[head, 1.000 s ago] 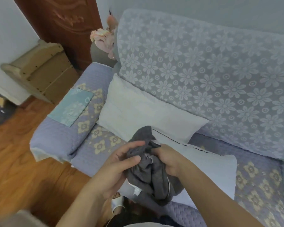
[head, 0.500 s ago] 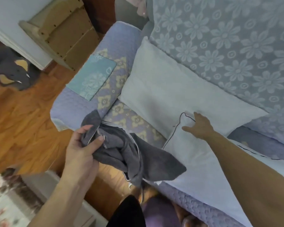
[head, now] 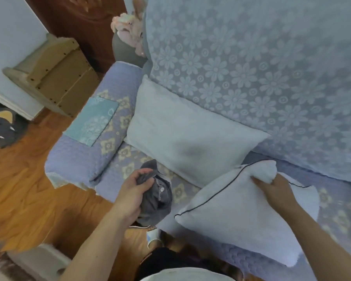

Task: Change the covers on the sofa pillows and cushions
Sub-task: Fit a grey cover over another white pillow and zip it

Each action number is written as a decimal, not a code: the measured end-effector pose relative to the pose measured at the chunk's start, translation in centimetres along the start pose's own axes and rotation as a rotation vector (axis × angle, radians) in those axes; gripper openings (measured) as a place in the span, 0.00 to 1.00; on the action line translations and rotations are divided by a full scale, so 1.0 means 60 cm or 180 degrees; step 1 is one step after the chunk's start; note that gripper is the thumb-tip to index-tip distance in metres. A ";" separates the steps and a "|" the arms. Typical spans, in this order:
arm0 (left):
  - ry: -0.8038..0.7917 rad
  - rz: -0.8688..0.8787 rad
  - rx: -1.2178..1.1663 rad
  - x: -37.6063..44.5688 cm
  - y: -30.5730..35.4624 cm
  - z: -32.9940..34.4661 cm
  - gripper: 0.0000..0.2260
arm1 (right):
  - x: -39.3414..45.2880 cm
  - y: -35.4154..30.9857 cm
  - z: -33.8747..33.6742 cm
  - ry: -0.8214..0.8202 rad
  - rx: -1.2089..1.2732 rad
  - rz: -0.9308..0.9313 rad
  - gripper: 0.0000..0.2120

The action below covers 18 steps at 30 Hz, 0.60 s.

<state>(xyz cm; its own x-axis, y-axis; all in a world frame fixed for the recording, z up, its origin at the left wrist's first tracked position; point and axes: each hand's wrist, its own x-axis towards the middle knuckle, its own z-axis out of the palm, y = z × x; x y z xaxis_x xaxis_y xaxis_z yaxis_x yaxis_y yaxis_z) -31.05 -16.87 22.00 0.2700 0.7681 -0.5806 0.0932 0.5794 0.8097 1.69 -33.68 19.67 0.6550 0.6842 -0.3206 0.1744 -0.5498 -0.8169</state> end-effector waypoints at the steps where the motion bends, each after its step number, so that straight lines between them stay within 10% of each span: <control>1: -0.0074 0.0043 -0.0007 -0.006 -0.002 0.026 0.07 | -0.014 -0.005 -0.045 0.0163 0.0239 0.0036 0.10; 18: -0.0735 0.0337 0.0339 -0.058 -0.046 0.245 0.13 | -0.097 0.017 -0.274 0.1925 0.2130 0.0476 0.16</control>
<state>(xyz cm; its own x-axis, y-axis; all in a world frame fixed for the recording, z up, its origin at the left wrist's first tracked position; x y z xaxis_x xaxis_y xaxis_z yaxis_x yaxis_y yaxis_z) -18.17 -25.15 23.02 0.4939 0.7332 -0.4674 0.1498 0.4577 0.8764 10.13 -46.07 28.59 0.9430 0.1568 -0.2936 -0.2822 -0.0910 -0.9550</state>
